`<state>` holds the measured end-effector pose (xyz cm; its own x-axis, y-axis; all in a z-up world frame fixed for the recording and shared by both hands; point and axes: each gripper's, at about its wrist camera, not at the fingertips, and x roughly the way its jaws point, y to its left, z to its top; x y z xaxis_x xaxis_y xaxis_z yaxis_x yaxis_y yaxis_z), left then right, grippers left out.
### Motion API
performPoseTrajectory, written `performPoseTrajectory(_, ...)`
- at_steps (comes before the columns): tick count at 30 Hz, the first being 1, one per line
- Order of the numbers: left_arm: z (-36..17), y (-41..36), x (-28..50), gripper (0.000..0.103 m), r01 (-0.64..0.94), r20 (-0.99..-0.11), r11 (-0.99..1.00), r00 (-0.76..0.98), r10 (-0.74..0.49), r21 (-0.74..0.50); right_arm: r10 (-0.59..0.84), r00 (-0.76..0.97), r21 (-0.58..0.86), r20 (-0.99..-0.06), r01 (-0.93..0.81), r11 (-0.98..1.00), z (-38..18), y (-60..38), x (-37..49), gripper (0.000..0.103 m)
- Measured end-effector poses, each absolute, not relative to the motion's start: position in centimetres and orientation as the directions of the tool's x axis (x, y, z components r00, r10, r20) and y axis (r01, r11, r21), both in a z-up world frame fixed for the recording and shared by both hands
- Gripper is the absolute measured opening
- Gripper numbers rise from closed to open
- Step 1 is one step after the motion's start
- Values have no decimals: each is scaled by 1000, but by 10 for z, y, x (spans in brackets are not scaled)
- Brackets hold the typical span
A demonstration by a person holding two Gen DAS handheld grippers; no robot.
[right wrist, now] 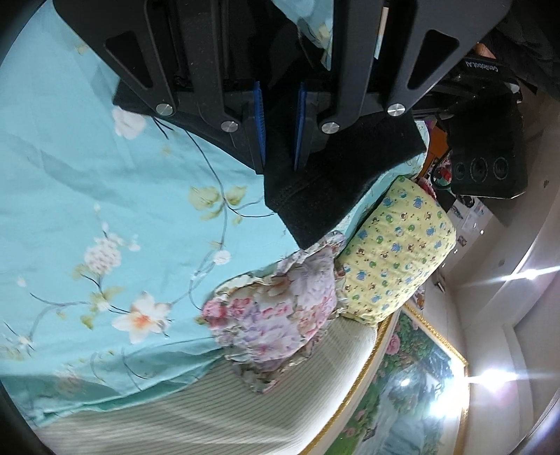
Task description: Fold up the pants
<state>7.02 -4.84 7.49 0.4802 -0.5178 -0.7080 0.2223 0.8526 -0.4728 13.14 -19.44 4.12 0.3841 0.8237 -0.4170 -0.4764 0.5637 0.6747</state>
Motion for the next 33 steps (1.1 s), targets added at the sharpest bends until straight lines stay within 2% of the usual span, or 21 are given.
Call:
performPoseTrajectory(10, 66, -76, 67, 19, 267, -738, 880, 479, -475, -393, 811, 410, 689, -418, -439, 577, 30, -214, 124, 16)
performPoseTrajectory(16, 53, -92, 65, 22, 297, -761, 890, 468, -450, -345, 785, 427, 682, -450, -403, 610, 22, -222, 120, 14)
performPoseTrajectory(20, 46, -104, 66, 32, 321, -778, 897, 459, -428, -304, 740, 473, 660, -478, -363, 658, 20, -236, 113, 14)
performPoseTrajectory(23, 44, -108, 65, 60, 342, -772, 883, 446, -454, -322, 724, 505, 672, -470, -327, 665, 21, -251, 107, 14)
performPoseTrajectory(24, 44, -108, 65, 65, 346, -767, 874, 436, -471, -340, 709, 523, 673, -473, -305, 674, 22, -256, 104, 14)
performPoseTrajectory(27, 43, -109, 62, 68, 358, -761, 866, 432, -485, -348, 696, 539, 684, -474, -272, 677, 24, -266, 98, 16)
performPoseTrajectory(29, 44, -107, 60, 68, 361, -757, 859, 425, -497, -362, 688, 543, 687, -480, -254, 680, 24, -269, 94, 31)
performPoseTrajectory(30, 46, -104, 59, 69, 359, -753, 857, 425, -502, -369, 688, 545, 692, -479, -246, 678, 24, -270, 92, 53)
performPoseTrajectory(31, 47, -102, 58, 69, 357, -749, 855, 427, -508, -376, 686, 550, 696, -476, -241, 676, 25, -271, 89, 71)
performPoseTrajectory(33, 50, -94, 55, 73, 348, -739, 853, 435, -514, -388, 684, 568, 702, -458, -242, 670, 28, -272, 83, 73)
